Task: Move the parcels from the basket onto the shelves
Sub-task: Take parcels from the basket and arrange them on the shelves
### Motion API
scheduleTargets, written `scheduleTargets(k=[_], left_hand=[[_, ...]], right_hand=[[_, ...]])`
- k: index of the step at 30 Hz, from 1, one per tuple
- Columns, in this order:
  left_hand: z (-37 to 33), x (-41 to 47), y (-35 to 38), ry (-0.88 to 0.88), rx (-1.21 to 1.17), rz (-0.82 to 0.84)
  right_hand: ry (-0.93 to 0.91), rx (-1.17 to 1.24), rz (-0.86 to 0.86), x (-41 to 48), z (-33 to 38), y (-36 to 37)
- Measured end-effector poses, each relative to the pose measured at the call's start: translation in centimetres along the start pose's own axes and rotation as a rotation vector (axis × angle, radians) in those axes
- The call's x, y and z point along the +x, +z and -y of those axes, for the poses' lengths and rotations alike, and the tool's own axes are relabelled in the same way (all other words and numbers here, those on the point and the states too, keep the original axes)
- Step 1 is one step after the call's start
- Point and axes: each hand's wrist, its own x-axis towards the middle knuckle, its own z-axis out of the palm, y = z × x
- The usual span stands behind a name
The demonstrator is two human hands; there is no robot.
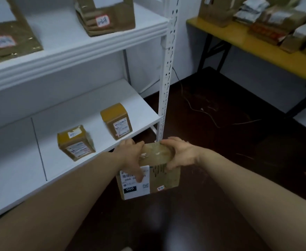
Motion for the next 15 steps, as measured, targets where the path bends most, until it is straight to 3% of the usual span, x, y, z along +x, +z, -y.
scheduleTargets(k=[2, 5, 10, 15], left_hand=[[-0.5, 2.6, -1.0, -0.006, -0.003, -0.074], [-0.6, 6.8, -2.7, 0.002, -0.073, -0.162], [0.5, 12.7, -4.1, 0.014, -0.121, -0.248], [2.0, 17.5, -5.7, -0.022, -0.106, -0.234]], right_hand=[[-0.02, -0.315, -0.036, 2.6, 0.1, -1.8], [-0.073, -0.574, -0.134, 6.3, -0.1, -4.4], [-0.152, -0.688, -0.132, 12.4, -0.1, -7.7], [-0.222, -0.767, -0.15, 18.9, -1.6, -10.9]])
